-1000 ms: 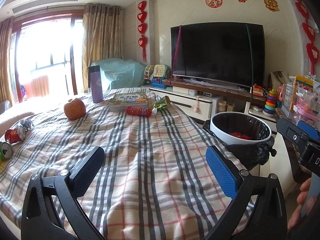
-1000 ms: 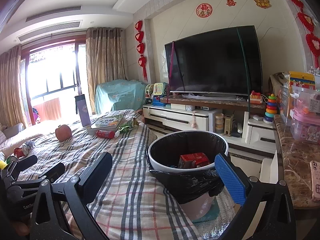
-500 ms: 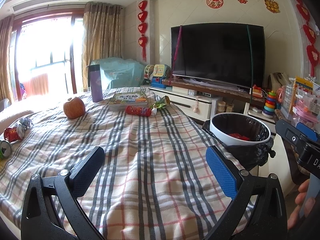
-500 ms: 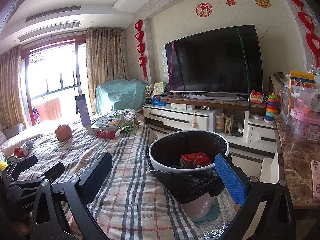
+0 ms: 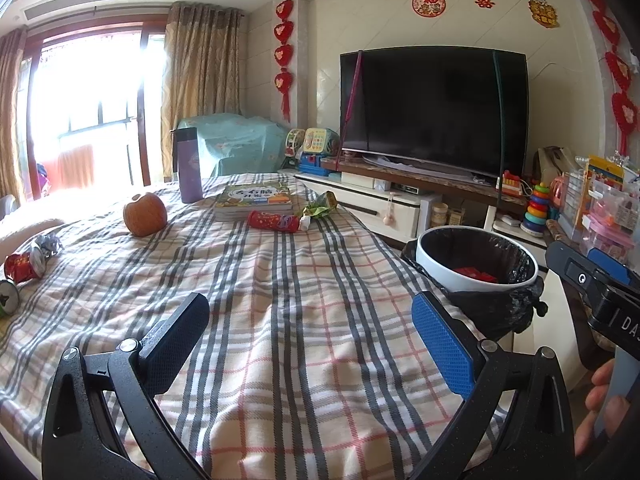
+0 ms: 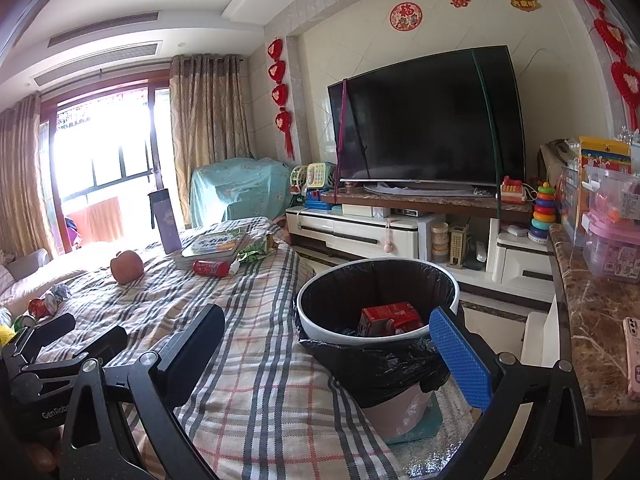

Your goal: Collect trash

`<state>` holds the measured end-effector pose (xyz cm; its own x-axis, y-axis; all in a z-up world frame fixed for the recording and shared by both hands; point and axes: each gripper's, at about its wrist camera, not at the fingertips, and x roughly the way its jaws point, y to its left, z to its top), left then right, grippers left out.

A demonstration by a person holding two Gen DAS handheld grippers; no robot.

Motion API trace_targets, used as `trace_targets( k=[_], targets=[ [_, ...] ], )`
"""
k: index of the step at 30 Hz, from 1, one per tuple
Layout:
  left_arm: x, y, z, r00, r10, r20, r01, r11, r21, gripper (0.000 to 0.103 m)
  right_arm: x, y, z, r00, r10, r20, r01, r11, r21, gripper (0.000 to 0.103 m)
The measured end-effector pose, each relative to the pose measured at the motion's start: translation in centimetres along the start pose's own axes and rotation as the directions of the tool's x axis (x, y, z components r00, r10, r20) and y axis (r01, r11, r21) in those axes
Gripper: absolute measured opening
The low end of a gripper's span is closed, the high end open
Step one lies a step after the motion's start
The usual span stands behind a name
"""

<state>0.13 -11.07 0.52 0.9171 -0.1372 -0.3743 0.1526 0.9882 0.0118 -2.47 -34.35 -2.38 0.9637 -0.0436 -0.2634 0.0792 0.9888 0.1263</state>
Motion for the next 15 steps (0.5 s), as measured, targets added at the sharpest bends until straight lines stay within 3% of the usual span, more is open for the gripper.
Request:
trace_targets(
  k=[15],
  targets=[
    [-0.02,0.37,0.41,1.000,-0.031,-0.002,0.031,0.999,-0.026,0.103,0.53,-0.01,-0.09,1.000,-0.003,-0.009,0.003,1.000,0.008,0.103]
  ],
)
